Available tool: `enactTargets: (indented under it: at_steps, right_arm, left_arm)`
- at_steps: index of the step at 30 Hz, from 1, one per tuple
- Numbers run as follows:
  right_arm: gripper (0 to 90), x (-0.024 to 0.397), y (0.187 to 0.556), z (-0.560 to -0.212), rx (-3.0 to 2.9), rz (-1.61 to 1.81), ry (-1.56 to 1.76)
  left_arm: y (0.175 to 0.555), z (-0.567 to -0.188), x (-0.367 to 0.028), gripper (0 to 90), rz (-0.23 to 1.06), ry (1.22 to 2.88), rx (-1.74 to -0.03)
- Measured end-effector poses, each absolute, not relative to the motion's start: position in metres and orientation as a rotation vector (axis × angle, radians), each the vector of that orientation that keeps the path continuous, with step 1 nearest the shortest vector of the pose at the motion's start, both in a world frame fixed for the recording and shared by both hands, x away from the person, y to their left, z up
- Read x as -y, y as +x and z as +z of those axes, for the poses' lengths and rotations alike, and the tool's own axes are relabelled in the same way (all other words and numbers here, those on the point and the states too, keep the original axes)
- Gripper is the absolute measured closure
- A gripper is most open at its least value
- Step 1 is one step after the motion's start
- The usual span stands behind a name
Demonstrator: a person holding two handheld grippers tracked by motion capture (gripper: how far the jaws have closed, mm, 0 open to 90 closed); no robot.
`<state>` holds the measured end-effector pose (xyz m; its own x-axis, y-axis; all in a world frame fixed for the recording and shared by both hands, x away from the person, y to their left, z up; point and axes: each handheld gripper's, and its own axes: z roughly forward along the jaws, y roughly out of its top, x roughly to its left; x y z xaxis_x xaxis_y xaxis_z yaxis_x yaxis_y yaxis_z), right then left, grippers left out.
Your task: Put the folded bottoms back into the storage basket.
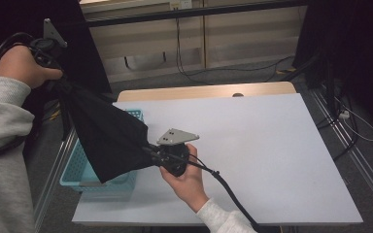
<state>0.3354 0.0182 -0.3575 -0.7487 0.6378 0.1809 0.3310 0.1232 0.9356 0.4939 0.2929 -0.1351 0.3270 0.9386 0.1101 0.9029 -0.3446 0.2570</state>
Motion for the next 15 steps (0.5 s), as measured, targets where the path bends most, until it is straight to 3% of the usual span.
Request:
enactTargets:
  at_steps: [15]
  right_arm:
    - [83.8, -0.034, 0.335, -0.360, -2.162, 1.688, 0.917]
  left_arm:
    - [0.499, -0.132, -0.298, 84.2, 0.385, 2.430, -1.712]
